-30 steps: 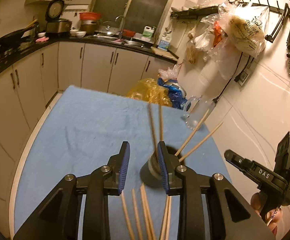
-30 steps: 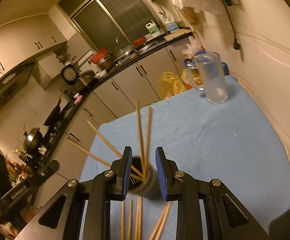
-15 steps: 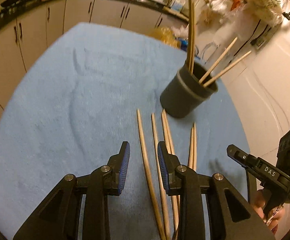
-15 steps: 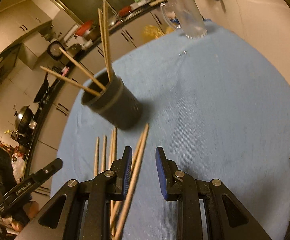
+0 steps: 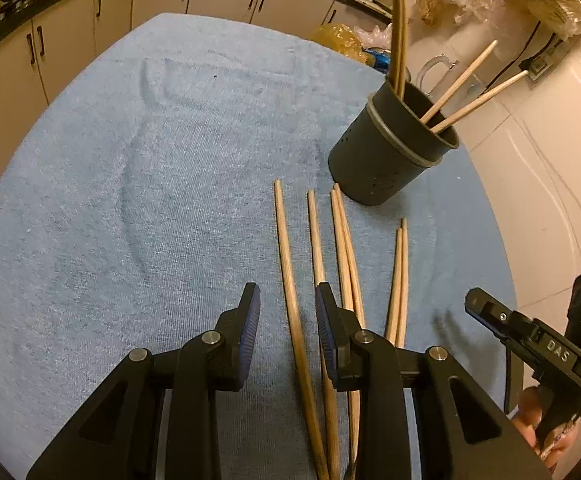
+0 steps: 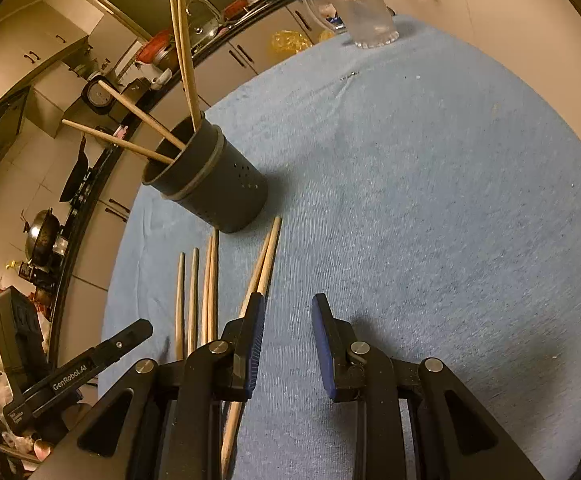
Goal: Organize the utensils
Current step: 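Move both tools back down to the remaining chopsticks, then close the left tool on a chopstick while the right tool grasps another, lift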
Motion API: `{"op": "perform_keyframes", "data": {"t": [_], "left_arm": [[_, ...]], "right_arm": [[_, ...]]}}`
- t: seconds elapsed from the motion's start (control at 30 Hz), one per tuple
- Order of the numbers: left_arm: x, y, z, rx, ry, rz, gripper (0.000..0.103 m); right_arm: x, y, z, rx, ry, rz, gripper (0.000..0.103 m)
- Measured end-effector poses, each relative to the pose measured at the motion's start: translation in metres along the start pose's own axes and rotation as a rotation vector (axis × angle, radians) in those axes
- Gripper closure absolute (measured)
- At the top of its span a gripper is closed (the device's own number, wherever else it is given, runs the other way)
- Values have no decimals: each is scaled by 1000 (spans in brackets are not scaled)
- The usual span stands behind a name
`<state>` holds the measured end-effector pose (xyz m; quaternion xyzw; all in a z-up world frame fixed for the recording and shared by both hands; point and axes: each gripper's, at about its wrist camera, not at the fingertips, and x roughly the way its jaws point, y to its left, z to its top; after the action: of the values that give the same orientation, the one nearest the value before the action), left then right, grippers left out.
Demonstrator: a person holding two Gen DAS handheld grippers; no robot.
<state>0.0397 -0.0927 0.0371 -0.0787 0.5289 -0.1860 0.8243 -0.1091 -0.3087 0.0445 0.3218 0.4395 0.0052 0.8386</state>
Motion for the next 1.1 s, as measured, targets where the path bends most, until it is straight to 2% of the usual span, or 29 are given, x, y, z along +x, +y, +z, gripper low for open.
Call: {"op": "perform_keyframes", "data": {"t": [0.3, 0.37, 0.47, 0.63, 0.73, 0.87, 1.0, 1.1], "left_arm": [[29, -6, 13, 12, 42, 53, 76], [34, -8, 16, 19, 39, 74, 79], [37, -10, 17, 34, 33, 97, 89], [30, 0, 13, 23, 37, 118, 90], [28, 7, 12, -1, 39, 106, 90], [26, 13, 9, -6, 40, 90, 90], [27, 15, 8, -4, 40, 83, 90], [26, 17, 6, 0, 36, 84, 90]], "right_arm": [[0, 2, -1, -9, 9, -7, 77], [2, 3, -1, -9, 14, -13, 77], [6, 7, 1, -23, 22, -24, 76], [22, 20, 7, -59, 49, -74, 77], [36, 28, 11, -77, 79, -99, 78], [55, 39, 15, -105, 120, -130, 86], [66, 49, 15, -141, 140, -195, 92], [72, 54, 16, -153, 149, -208, 92]]}}
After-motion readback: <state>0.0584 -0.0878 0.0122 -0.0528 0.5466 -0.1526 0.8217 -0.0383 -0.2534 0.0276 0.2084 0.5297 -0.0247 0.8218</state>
